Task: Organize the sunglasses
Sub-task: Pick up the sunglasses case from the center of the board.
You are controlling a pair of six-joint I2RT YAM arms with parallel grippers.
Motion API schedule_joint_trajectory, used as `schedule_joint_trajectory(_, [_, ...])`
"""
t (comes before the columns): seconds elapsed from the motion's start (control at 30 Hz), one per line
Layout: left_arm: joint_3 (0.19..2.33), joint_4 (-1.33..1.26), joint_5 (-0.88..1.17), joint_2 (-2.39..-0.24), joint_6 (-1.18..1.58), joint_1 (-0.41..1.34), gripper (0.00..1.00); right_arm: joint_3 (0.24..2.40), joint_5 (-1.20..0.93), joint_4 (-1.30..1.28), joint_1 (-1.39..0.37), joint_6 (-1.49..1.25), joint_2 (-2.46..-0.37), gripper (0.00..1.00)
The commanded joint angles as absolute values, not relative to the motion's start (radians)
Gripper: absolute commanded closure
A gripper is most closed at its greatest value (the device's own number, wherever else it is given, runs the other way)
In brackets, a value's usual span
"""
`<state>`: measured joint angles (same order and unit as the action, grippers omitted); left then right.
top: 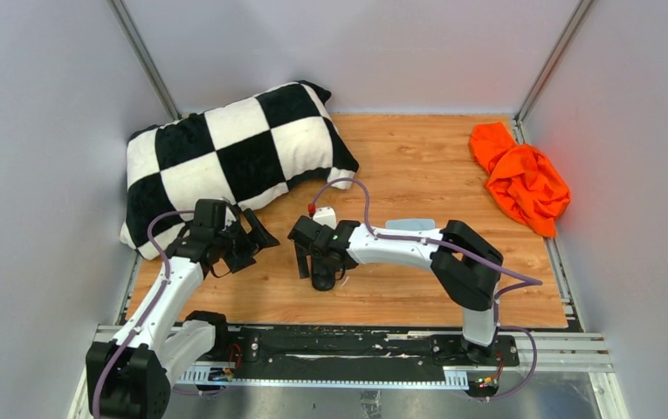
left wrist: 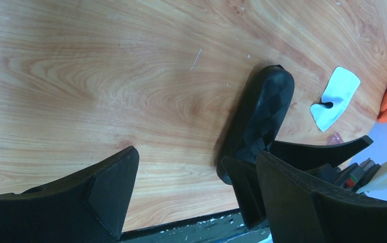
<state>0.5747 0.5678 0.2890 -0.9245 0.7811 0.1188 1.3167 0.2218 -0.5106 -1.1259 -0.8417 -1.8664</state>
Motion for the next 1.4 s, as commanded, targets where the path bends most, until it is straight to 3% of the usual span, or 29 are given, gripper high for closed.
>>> schedule_joint_trajectory(0.0, [0.548,0.547,0.326,-0.914,0.797,0.111,0.09,1.362,0.303,-0.622,-1.136,-0.873,-1.898,0.09])
schedule_joint_trajectory(0.17, [0.546,0.569,0.294,-0.909,0.812,0.111,0.09,1.351,0.313,-0.621,-1.137,-0.866,-1.893,0.2])
schedule_joint_trajectory(0.43, [0.558,0.562,0.266,-0.9,0.821,0.11,0.06,1.32,0.265,-0.541,-1.132,-0.787,-1.902,0.18])
schedule_joint_trajectory(0.6, [0.553,0.549,0.268,-0.897,0.793,0.11,0.04,1.281,0.258,-0.502,-1.123,-0.769,-1.871,0.44])
schedule_joint_trajectory(0.73, [0.549,0.553,0.244,-0.88,0.789,0.11,0.01,1.221,0.205,-0.453,-1.094,-0.732,-1.809,0.5])
schedule_joint_trajectory(0.83, [0.547,0.553,0.266,-0.879,0.796,0.111,0.0,1.099,0.052,-0.294,-1.047,-0.666,-1.697,0.5])
schedule_joint_trajectory(0.93, [0.546,0.491,0.422,-0.923,0.75,0.111,0.0,0.962,-0.189,-0.114,-0.952,-0.666,-1.585,0.5])
schedule_joint_trajectory(1.17, [0.445,0.076,0.785,-0.901,0.852,0.112,0.0,0.701,-0.754,0.339,-0.686,-0.851,-1.43,0.51])
schedule_joint_trajectory(1.37, [0.464,-0.008,0.898,-0.89,0.892,0.119,0.0,0.648,-0.943,0.665,-0.623,-1.136,-1.409,0.51])
